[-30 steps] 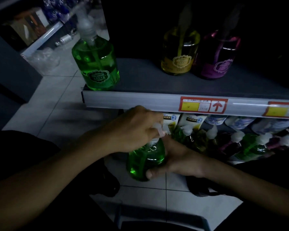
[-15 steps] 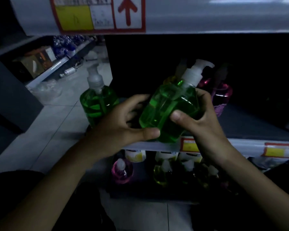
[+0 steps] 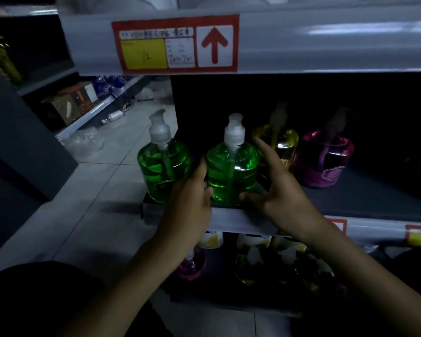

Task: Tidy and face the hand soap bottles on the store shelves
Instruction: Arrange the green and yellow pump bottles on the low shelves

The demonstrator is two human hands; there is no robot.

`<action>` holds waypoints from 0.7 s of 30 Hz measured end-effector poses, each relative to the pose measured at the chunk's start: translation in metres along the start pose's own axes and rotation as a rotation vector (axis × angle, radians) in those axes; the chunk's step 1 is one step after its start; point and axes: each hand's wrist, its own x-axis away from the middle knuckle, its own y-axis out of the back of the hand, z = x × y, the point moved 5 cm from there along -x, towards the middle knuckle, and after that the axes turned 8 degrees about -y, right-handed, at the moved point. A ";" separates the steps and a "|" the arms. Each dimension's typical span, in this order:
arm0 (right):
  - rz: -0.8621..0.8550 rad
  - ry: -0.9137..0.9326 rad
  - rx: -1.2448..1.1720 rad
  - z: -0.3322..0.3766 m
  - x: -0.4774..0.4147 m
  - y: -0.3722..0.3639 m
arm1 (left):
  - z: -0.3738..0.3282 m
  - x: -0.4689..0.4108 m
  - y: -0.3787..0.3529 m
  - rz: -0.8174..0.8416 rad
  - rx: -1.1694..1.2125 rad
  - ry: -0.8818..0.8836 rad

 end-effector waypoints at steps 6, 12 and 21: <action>-0.228 0.063 0.083 0.007 0.013 0.003 | -0.016 0.018 0.002 -0.146 0.124 0.009; -0.069 0.002 0.138 0.003 0.014 -0.003 | -0.015 0.015 -0.009 0.066 0.169 0.007; -0.094 -0.027 0.110 0.002 0.020 0.004 | -0.029 0.025 -0.007 0.029 0.101 0.022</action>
